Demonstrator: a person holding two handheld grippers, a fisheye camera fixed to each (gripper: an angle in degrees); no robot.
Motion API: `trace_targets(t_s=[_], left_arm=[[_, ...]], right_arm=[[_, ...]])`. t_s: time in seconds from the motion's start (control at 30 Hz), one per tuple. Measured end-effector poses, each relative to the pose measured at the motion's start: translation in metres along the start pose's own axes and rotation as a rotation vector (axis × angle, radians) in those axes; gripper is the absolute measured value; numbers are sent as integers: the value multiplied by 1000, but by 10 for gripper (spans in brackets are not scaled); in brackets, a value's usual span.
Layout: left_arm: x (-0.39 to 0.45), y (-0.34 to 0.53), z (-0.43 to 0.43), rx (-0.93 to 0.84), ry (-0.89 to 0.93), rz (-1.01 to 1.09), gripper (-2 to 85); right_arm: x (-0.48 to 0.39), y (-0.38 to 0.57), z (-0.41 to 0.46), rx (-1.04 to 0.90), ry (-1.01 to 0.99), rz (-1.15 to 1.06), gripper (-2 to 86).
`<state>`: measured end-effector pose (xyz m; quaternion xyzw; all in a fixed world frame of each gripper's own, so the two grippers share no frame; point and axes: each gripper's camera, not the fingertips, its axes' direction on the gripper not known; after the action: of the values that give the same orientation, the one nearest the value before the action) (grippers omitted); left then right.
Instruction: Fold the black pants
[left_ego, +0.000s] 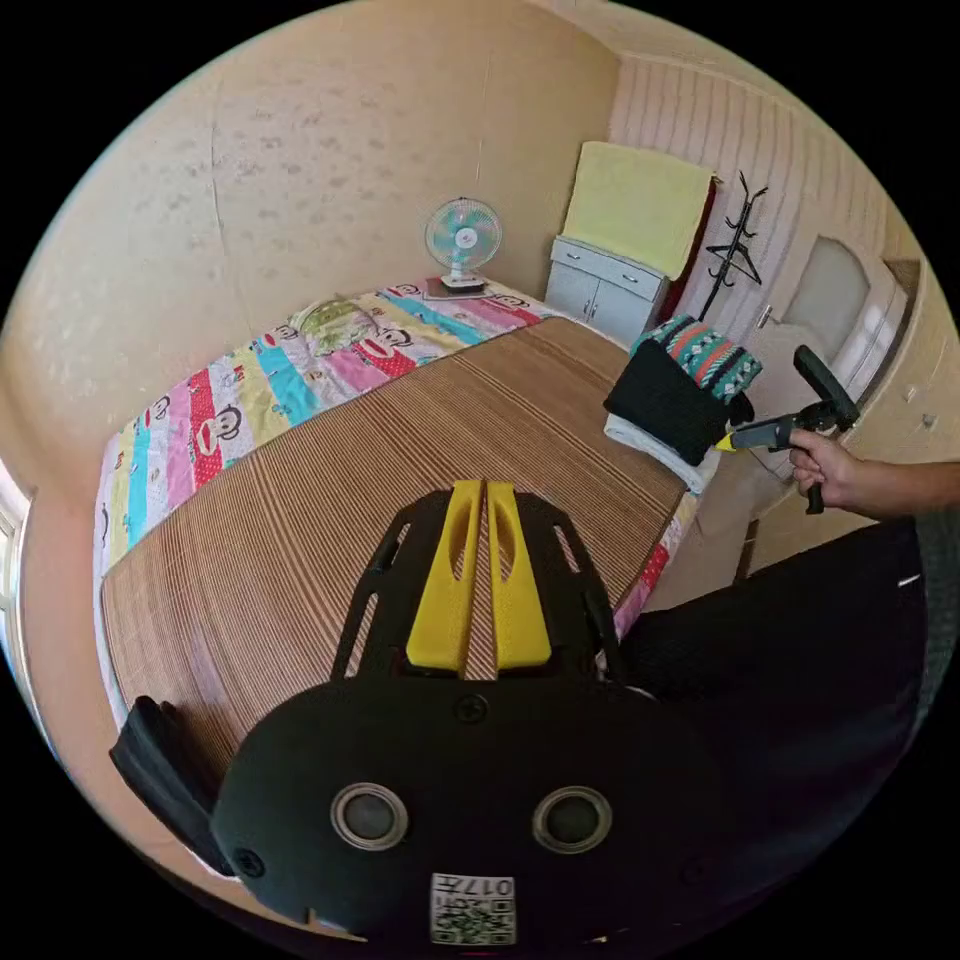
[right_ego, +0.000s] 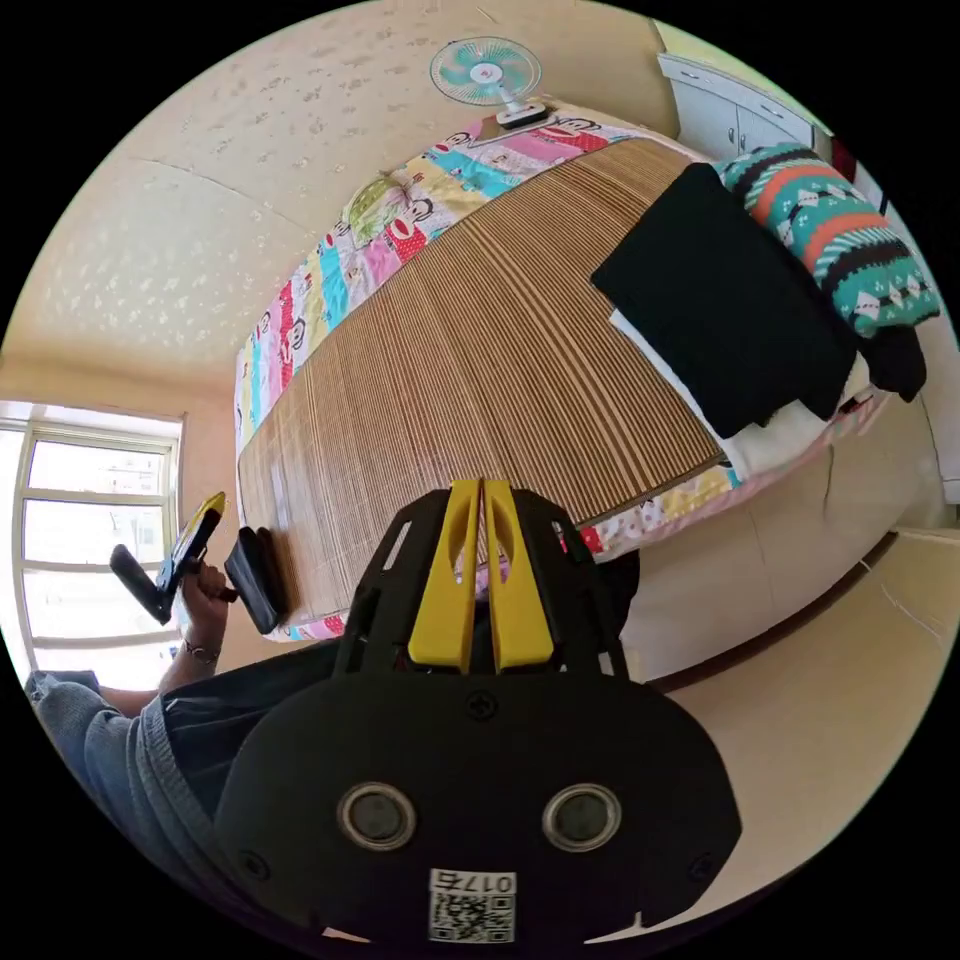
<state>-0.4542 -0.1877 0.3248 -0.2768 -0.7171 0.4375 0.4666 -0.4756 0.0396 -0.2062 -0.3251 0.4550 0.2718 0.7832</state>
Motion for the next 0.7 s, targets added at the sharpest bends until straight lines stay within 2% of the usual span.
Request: trace_targets(t_s=[0.1, 0.2, 0.4, 0.5, 0.6, 0.7], left_arm=[[35, -23, 26, 99, 219, -91, 10], [95, -36, 64, 124, 284, -133, 33], [224, -44, 148, 92, 427, -85, 51], [267, -47, 171, 38, 378, -33, 60], [287, -33, 181, 43, 277, -64, 60], [287, -6, 193, 29, 222, -201, 58]], right_arm=[[39, 8, -40, 96, 6, 80, 66], [78, 12, -76, 170, 48, 114, 89], [144, -14, -97, 128, 98, 112, 137], [169, -41, -75, 53, 35, 152, 133], [163, -68, -47, -24, -16, 207, 78], [75, -85, -57, 57, -39, -66, 65]])
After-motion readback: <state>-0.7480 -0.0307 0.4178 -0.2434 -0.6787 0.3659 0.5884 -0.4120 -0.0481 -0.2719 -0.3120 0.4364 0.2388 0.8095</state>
